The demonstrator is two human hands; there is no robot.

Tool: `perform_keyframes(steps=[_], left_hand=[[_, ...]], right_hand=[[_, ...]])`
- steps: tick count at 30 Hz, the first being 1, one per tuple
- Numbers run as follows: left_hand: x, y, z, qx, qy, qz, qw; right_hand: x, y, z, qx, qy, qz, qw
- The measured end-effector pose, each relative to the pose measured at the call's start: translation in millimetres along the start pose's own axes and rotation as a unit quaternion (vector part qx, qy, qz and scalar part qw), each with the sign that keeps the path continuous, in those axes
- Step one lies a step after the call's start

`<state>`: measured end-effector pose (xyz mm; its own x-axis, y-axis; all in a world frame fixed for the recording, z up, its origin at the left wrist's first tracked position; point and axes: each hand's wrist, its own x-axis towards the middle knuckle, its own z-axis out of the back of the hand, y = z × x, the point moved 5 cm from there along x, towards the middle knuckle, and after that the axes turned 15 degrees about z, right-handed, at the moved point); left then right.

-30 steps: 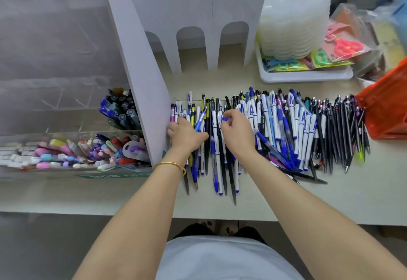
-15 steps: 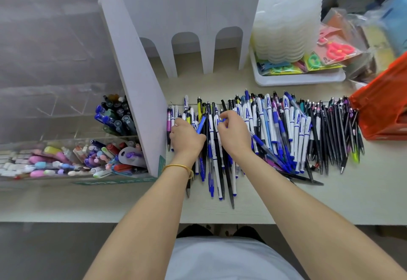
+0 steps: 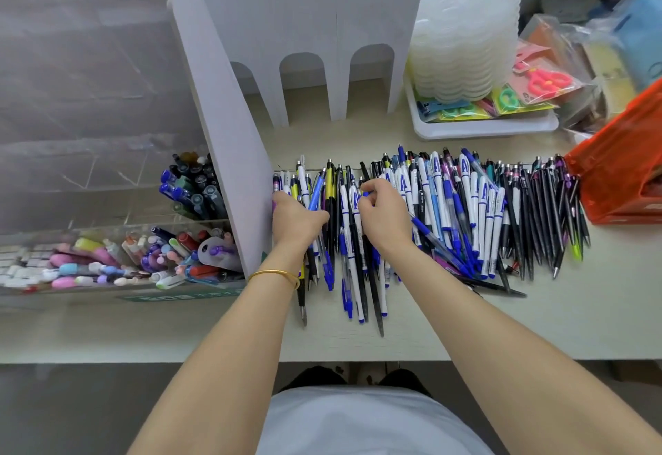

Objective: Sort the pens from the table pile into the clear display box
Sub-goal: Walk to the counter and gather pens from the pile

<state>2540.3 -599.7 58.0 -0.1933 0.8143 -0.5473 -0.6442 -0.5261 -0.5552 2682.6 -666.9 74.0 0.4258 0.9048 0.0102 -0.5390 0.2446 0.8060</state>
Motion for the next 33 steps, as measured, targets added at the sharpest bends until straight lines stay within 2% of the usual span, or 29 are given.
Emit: perform_keyframes(steps=[5, 12, 18, 23, 29, 33], left_hand=[[-14, -19, 11, -0.112, 0.043, -0.023, 0.993], [-31, -70, 39, -0.279, 0.08, -0.099, 0.952], [-32, -81, 38, -0.282, 0.095, -0.117, 0.947], [-24, -75, 35, -0.299, 0.087, -0.099, 0.945], [-29, -88, 44, -0.335, 0.081, -0.143, 0.928], [-40, -105, 50, -0.368, 0.098, -0.179, 0.907]], right_hand=[[-7, -1, 7, 0.112, -0.044, -0.037, 0.992], [-20, -2, 14, 0.289, -0.06, -0.137, 0.945], [-25, -3, 4, 0.335, -0.063, -0.195, 0.92], [-30, 0, -7, 0.418, -0.068, -0.25, 0.871], [-33, 5, -20, 0.452, -0.041, -0.283, 0.845], [-28, 19, -29, 0.547, -0.046, -0.315, 0.774]])
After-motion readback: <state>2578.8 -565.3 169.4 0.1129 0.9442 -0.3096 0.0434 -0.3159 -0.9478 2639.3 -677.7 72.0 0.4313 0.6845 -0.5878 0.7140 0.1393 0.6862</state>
